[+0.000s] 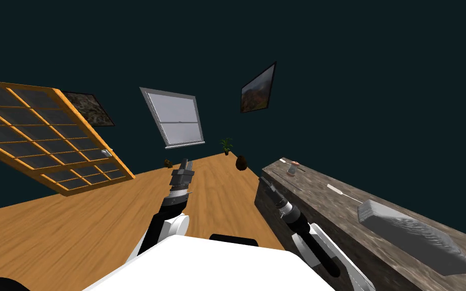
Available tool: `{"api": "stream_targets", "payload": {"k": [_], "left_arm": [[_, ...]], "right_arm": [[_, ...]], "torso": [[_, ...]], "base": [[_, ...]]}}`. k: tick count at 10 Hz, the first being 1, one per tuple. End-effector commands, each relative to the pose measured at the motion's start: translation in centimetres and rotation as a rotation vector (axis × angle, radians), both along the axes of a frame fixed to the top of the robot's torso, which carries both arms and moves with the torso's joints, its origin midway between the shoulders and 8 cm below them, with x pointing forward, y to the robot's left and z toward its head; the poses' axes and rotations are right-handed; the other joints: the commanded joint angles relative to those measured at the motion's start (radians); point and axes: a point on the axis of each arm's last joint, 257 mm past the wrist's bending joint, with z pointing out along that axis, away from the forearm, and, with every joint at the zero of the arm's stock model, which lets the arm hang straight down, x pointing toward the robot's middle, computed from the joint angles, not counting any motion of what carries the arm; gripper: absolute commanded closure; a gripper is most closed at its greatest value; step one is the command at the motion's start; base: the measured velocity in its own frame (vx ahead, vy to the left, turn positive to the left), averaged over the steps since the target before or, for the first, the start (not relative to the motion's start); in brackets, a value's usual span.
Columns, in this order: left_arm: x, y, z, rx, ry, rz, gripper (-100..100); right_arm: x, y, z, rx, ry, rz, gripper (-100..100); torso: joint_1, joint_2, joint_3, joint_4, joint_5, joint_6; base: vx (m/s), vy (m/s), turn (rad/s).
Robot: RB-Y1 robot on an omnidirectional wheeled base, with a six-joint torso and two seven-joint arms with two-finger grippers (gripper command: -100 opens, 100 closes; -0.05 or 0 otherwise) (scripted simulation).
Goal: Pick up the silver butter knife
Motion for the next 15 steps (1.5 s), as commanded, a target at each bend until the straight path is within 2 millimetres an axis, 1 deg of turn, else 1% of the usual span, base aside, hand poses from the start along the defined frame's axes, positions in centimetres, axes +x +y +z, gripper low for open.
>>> {"api": "stream_targets", "payload": {"k": [1, 2, 3, 4, 5, 6, 7, 8, 9, 10, 11, 12, 13, 14, 15], "left_arm": [[0.0, 0.0, 0.0, 0.0, 0.0, 0.0, 0], [0.0, 0.0, 0.0, 0.0, 0.0, 0.0, 0], [0.0, 0.0, 0.0, 0.0, 0.0, 0.0, 0], [0.0, 0.0, 0.0, 0.0, 0.0, 0.0, 0], [0.0, 0.0, 0.0, 0.0, 0.0, 0.0, 0], [0.0, 0.0, 0.0, 0.0, 0.0, 0.0, 0], [0.0, 0.0, 0.0, 0.0, 0.0, 0.0, 0], [0.0, 0.0, 0.0, 0.0, 0.0, 0.0, 0], [0.0, 0.0, 0.0, 0.0, 0.0, 0.0, 0], [0.0, 0.0, 0.0, 0.0, 0.0, 0.0, 0], [0.0, 0.0, 0.0, 0.0, 0.0, 0.0, 0], [0.0, 0.0, 0.0, 0.0, 0.0, 0.0, 0], [0.0, 0.0, 0.0, 0.0, 0.0, 0.0, 0], [0.0, 0.0, 0.0, 0.0, 0.0, 0.0, 0], [0.0, 0.0, 0.0, 0.0, 0.0, 0.0, 0]], "right_arm": [[0.0, -0.1, -1.4, -0.043, 0.015, 0.007, -100], [0.2, -0.4, -3.3, -0.113, 0.031, 0.022, -100], [0.2, -0.6, -3.6, -0.124, 0.038, 0.021, -100], [0.2, -0.9, -5.3, -0.192, 0.051, 0.038, -100], [0.3, -1.4, -5.9, -0.206, 0.063, 0.036, -100], [0.2, -1.7, -7.3, -0.27, 0.071, 0.055, -100], [0.3, -2.4, -8.1, -0.288, 0.089, 0.049, -100], [0.2, -2.9, -9.5, -0.351, 0.099, 0.067, -100], [0.3, -3.7, -10.3, -0.37, 0.116, 0.062, -100], [0.2, -4.5, -11.8, -0.435, 0.132, 0.076, -100], [0.2, -5.2, -12.3, -0.451, 0.145, 0.072, -100], [0.0, -5.9, -13.5, -0.511, 0.153, 0.09, -100], [0.0, -7.0, -14.2, -0.531, 0.172, 0.082, -100], [0.0, -7.0, -14.3, -0.531, 0.174, 0.081, -100], [-0.1, -8.7, -15.6, -0.607, 0.194, 0.093, -100]], "torso": [[0.0, 0.0, 0.0, 0.0, 0.0, 0.0], [-0.001, 0.0, 0.0, 0.0, 0.0, 0.001], [-0.001, 0.0, 0.0, 0.0, 0.0, 0.0], [-0.001, 0.0, 0.0, 0.0, 0.0, 0.001], [0.0, 0.0, 0.0, 0.0, 0.0, 0.0], [-0.001, -0.001, 0.0, 0.0, 0.0, 0.001], [0.0, -0.002, -0.001, 0.0, 0.0, 0.0], [-0.002, -0.001, -0.001, 0.0, 0.0, 0.001], [-0.001, -0.001, -0.001, 0.0, 0.0, 0.0], [-0.002, -0.001, -0.001, 0.0, 0.0, 0.001], [-0.002, -0.002, -0.001, 0.0, 0.0, 0.0], [-0.002, -0.002, -0.001, 0.0, 0.0, 0.001], [-0.001, -0.002, -0.001, 0.0, 0.0, 0.001], [-0.002, -0.002, -0.001, 0.0, 0.0, 0.001], [-0.004, -0.003, -0.001, 0.0, -0.001, 0.001]], "base": [[-0.049, 0.068, 0.089], [-0.05, 0.074, 0.166], [-0.047, 0.074, 0.097], [-0.057, 0.092, 0.191], [-0.032, 0.071, 0.085], [-0.024, 0.086, 0.162], [-0.025, 0.059, 0.102], [-0.037, 0.075, 0.175], [-0.025, 0.065, 0.079], [-0.018, 0.062, 0.153], [-0.01, 0.051, 0.081], [-0.017, 0.07, 0.11], [-0.012, 0.054, 0.084], [0.001, 0.017, 0.008], [0.006, 0.026, 0.128]]}}
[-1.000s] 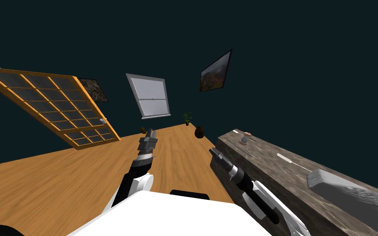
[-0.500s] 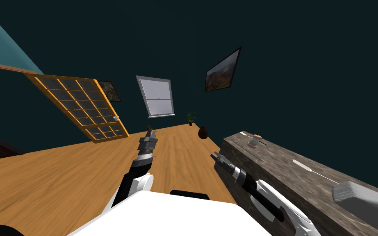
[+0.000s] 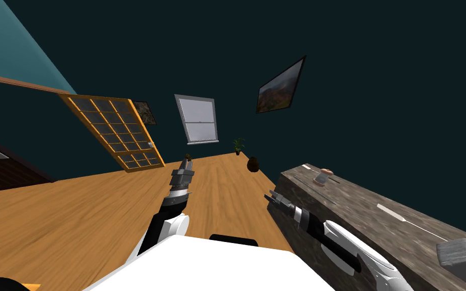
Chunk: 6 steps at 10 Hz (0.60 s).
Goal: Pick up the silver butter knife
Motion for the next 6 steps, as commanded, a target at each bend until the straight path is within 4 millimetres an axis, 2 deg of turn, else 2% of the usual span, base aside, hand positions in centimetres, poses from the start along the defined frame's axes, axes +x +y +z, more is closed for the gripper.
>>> {"api": "stream_targets", "payload": {"k": [1, 2, 3, 4, 6], "left_arm": [[0.0, 0.0, 0.0, 0.0, 0.0, 0.0, 0], [0.0, 0.0, 0.0, 0.0, 0.0, 0.0, 0], [0.0, 0.0, 0.0, 0.0, 0.0, 0.0, 0], [0.0, 0.0, 0.0, 0.0, 0.0, 0.0, 0], [0.0, 0.0, 0.0, 0.0, 0.0, 0.0, 0]], "right_arm": [[-0.2, -1.1, -1.2, -0.04, 0.018, -0.002, -100], [-0.4, -3.1, -2.6, -0.115, 0.041, 0.006, -100], [-0.4, -3.4, -2.8, -0.117, 0.046, 0.001, -100], [-0.6, -5.5, -4.0, -0.186, 0.07, 0.004, -100], [-0.9, -8.5, -5.2, -0.267, 0.102, -0.003, -100]], "torso": [[0.0, 0.0, 0.0, 0.0, 0.0, 0.0], [0.0, 0.0, 0.0, 0.0, 0.0, 0.001], [0.001, 0.0, 0.0, 0.0, 0.0, 0.0], [0.001, 0.0, 0.0, 0.0, 0.0, 0.001], [0.0, -0.001, -0.001, 0.0, 0.0, 0.0]], "base": [[0.007, 0.026, 0.073], [0.007, 0.046, 0.128], [0.007, 0.038, 0.063], [0.016, 0.035, 0.102], [0.027, 0.025, 0.106]]}}
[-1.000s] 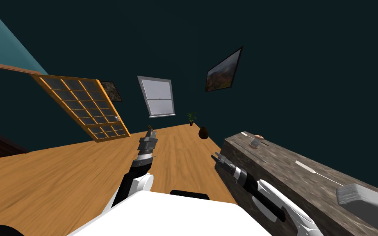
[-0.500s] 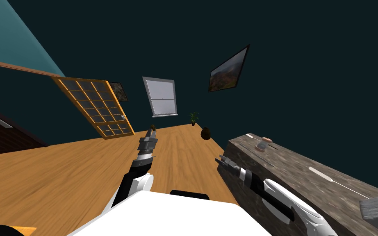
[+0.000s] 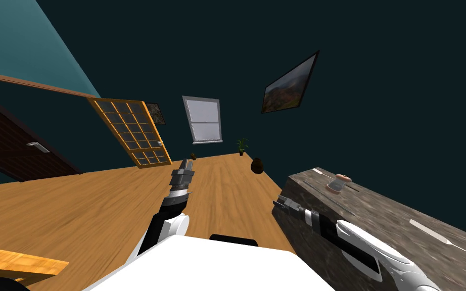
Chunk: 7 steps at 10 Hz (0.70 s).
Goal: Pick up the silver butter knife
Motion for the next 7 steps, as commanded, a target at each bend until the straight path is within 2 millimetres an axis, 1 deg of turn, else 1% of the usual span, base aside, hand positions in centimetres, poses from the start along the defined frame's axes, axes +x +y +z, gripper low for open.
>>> {"api": "stream_targets", "payload": {"k": [1, 2, 3, 4, 5, 6, 7], "left_arm": [[0.0, 0.0, 0.0, 0.0, 0.0, 0.0, 0], [0.0, 0.0, 0.0, 0.0, 0.0, 0.0, 0], [0.0, 0.0, 0.0, 0.0, 0.0, 0.0, 0], [0.0, 0.0, 0.0, 0.0, 0.0, 0.0, 0], [0.0, 0.0, 0.0, 0.0, 0.0, 0.0, 0], [0.0, 0.0, 0.0, 0.0, 0.0, 0.0, 0], [0.0, 0.0, 0.0, 0.0, 0.0, 0.0, 0]], "right_arm": [[-0.5, -3.0, -1.0, -0.081, 0.03, -0.004, -100], [-0.5, -3.8, -1.2, -0.096, 0.037, -0.011, -100], [-0.8, -5.9, -1.5, -0.156, 0.056, -0.008, -100], [-0.9, -6.6, -1.8, -0.165, 0.064, -0.02, -100], [-1.3, -9.0, -2.4, -0.22, 0.089, -0.032, -100], [-1.3, -9.4, -2.2, -0.23, 0.09, -0.03, -100], [-1.7, -11.9, -2.5, -0.284, 0.115, -0.044, -100]], "torso": [[0.0, 0.0, 0.0, 0.0, 0.0, 0.0], [0.0, 0.0, 0.0, 0.0, 0.0, 0.0], [-0.001, 0.0, 0.0, 0.0, 0.0, 0.0], [-0.002, -0.001, 0.0, 0.0, 0.0, 0.0], [-0.002, -0.001, 0.0, 0.0, 0.0, 0.0], [-0.002, -0.001, -0.001, 0.0, 0.0, 0.0], [-0.002, -0.001, 0.0, 0.0, 0.0, 0.0]], "base": [[0.031, 0.012, 0.066], [0.026, 0.004, 0.035], [0.039, -0.005, 0.062], [0.035, -0.009, 0.039], [0.043, -0.01, 0.048], [0.037, -0.012, 0.033], [0.049, -0.021, 0.041]]}}
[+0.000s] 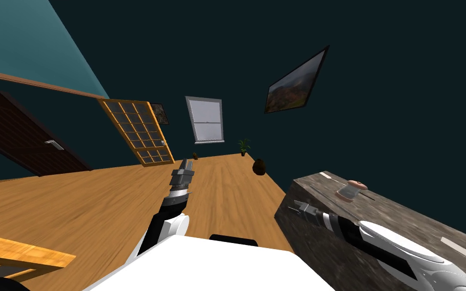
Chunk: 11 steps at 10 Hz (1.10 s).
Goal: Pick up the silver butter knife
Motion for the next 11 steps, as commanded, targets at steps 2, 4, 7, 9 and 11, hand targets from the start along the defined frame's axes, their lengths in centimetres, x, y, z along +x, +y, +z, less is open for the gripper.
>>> {"api": "stream_targets", "payload": {"k": [2, 4, 7, 9, 11], "left_arm": [[0.0, 0.0, 0.0, 0.0, 0.0, 0.0, 0], [0.0, 0.0, 0.0, 0.0, 0.0, 0.0, 0], [0.0, 0.0, 0.0, 0.0, 0.0, 0.0, 0], [0.0, 0.0, 0.0, 0.0, 0.0, 0.0, 0], [0.0, 0.0, 0.0, 0.0, 0.0, 0.0, 0]], "right_arm": [[-0.6, -4.0, 0.1, -0.094, 0.036, -0.021, -100], [-1.1, -6.6, 0.2, -0.147, 0.058, -0.037, -100], [-2.3, -11.1, 0.6, -0.238, 0.101, -0.071, -100], [-2.9, -13.1, 0.8, -0.277, 0.122, -0.089, -100], [-4.4, -16.5, 1.0, -0.342, 0.164, -0.122, -100]], "torso": [[-0.001, -0.001, -0.001, 0.0, 0.0, 0.0], [-0.001, -0.001, -0.001, 0.0, 0.0, 0.0], [-0.001, 0.0, 0.0, 0.0, -0.001, 0.0], [-0.004, -0.002, -0.001, -0.001, -0.001, 0.0], [-0.003, -0.001, -0.001, 0.0, -0.001, 0.0]], "base": [[0.066, -0.044, 0.034], [0.052, -0.035, 0.017], [0.049, -0.039, 0.006], [0.085, -0.084, -0.002], [0.071, -0.077, -0.013]]}}
